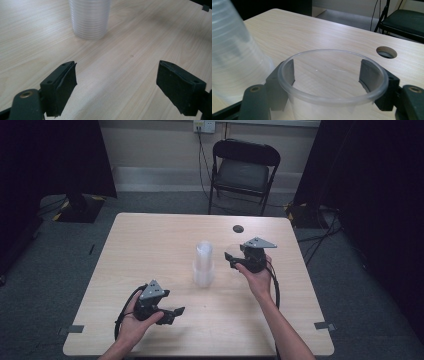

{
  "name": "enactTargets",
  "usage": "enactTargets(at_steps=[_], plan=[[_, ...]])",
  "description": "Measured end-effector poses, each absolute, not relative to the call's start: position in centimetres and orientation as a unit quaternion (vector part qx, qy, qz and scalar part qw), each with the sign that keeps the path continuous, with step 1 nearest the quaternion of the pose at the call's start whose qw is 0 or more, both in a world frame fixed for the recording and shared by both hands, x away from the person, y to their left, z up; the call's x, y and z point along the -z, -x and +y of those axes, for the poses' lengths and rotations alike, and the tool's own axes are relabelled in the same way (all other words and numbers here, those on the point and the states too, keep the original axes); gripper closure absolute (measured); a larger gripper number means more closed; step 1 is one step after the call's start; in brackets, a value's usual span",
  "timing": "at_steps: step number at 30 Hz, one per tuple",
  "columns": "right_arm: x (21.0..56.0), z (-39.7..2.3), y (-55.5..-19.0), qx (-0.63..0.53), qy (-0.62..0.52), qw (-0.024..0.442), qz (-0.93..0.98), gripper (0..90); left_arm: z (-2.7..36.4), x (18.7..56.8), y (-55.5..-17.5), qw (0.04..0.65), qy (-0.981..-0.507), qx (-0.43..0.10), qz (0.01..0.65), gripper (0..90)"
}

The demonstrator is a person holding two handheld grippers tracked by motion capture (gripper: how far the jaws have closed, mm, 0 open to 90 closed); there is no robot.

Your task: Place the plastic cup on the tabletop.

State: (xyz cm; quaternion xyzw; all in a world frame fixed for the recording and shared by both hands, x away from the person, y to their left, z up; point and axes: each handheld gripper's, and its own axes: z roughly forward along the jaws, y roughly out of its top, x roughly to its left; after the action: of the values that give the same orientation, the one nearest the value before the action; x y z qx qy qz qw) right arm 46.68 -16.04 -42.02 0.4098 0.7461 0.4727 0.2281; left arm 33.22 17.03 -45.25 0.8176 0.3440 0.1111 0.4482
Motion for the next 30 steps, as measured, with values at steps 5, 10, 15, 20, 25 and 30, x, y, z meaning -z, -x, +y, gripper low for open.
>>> enactTargets(at_steps=[5,10,15,20,25,30], plan=[[42.8,-15.5,-47.9,-0.47,-0.418,0.226,0.744,28.0,17.1,45.3,-33.3,0.448,-0.817,-0.11,0.346,16.5],[43.6,-15.0,-49.0,-0.462,-0.427,0.226,0.744,27.6,17.1,45.4,-33.3,0.447,-0.817,-0.111,0.347,16.8],[44.5,-14.7,-49.8,-0.457,-0.433,0.226,0.743,27.1,17.2,45.5,-33.2,0.446,-0.817,-0.11,0.349,16.9],[45.2,-14.8,-50.2,-0.457,-0.438,0.22,0.742,26.6,17.2,45.6,-33.2,0.446,-0.817,-0.11,0.348,17.1],[45.3,-14.9,-50.1,-0.454,-0.436,0.224,0.744,25.6,17.2,45.6,-33.3,0.444,-0.818,-0.111,0.348,17.4],[45.7,-15.4,-50.0,-0.449,-0.442,0.222,0.744,26.0,17.1,45.7,-33.2,0.444,-0.818,-0.11,0.348,17.6]])
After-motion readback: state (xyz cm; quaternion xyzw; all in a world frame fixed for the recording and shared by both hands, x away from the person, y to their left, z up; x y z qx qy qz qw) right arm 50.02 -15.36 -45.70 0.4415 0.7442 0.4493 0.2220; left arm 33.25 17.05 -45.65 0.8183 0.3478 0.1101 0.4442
